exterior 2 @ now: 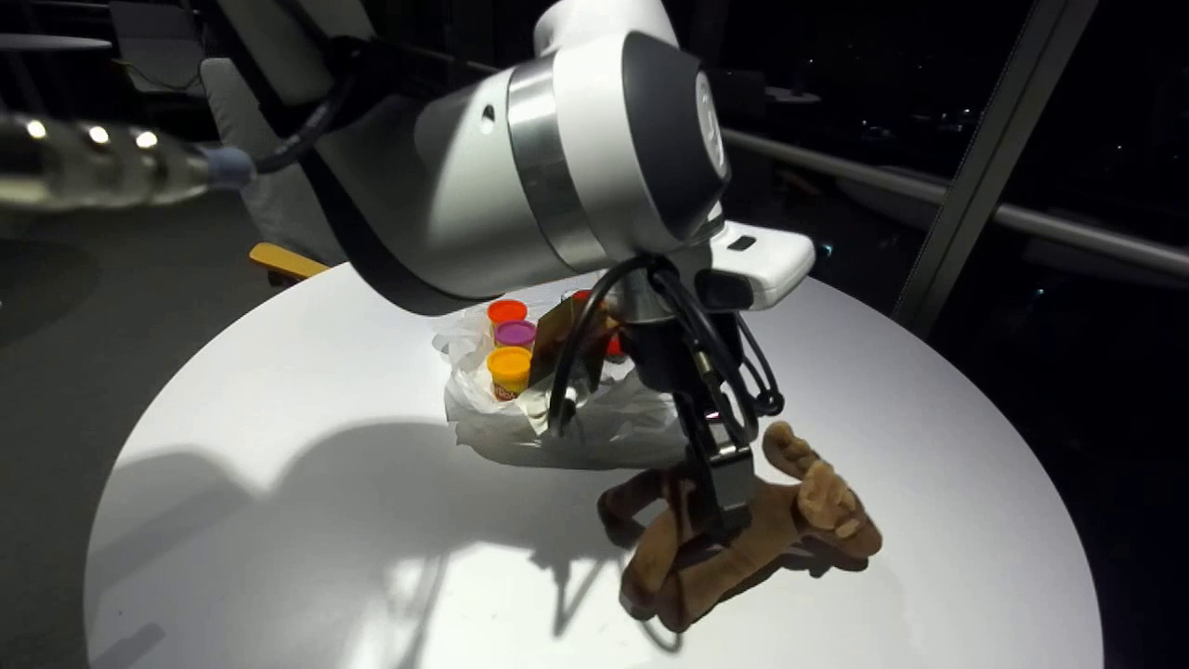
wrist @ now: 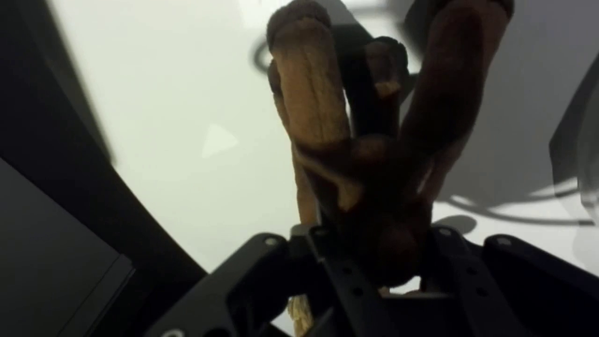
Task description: Put the contents in the white plastic bag
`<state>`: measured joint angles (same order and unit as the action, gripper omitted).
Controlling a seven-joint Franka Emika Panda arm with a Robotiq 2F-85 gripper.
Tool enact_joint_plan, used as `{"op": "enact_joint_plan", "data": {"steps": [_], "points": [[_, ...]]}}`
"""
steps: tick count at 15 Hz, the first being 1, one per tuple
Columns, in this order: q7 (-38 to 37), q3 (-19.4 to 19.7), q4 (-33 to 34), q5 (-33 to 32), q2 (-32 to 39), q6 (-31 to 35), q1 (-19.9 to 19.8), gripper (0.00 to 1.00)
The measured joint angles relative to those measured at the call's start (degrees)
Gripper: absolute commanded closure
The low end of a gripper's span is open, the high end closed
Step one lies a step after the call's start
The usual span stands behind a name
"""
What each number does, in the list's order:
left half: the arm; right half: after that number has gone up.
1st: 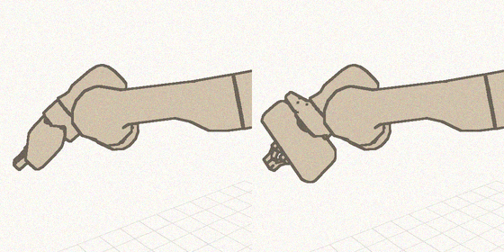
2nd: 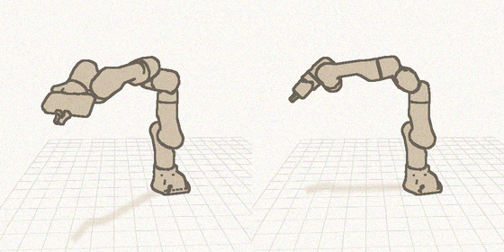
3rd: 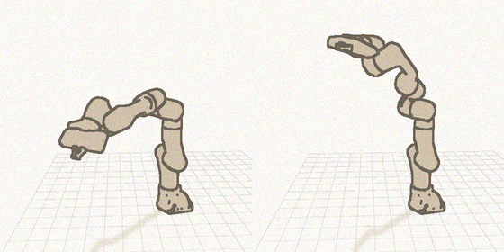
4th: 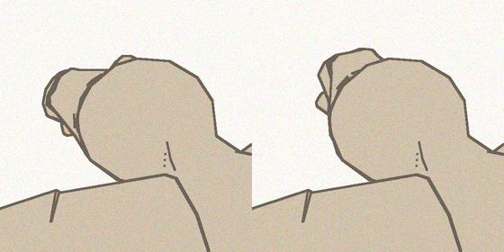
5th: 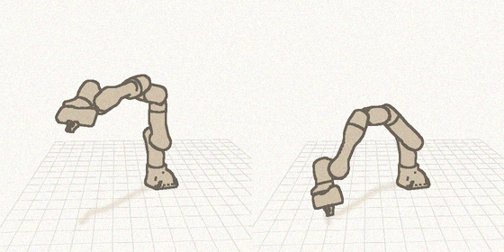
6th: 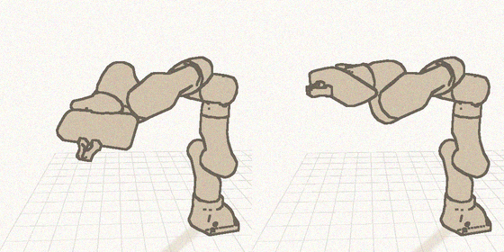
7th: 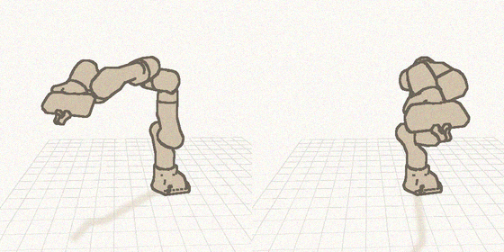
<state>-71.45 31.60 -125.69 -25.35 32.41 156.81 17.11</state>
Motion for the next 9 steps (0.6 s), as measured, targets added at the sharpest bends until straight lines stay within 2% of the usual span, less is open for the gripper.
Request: {"op": "enact_joint_plan", "data": {"steps": [3,5,7,9], "points": [[-8.39,8.21,0.12,-7.73,-4.38,-0.13,7.41,0.93],[-13.82,11.22,0.32,-13.8,-8.91,-1.1,11.84,0.96],[-18.18,10.08,1.27,-19.16,-13.65,-3.94,14.04,0.94],[-19.79,4.26,2.82,-20.7,-17.49,-8.09,13.19,0.94]]}}
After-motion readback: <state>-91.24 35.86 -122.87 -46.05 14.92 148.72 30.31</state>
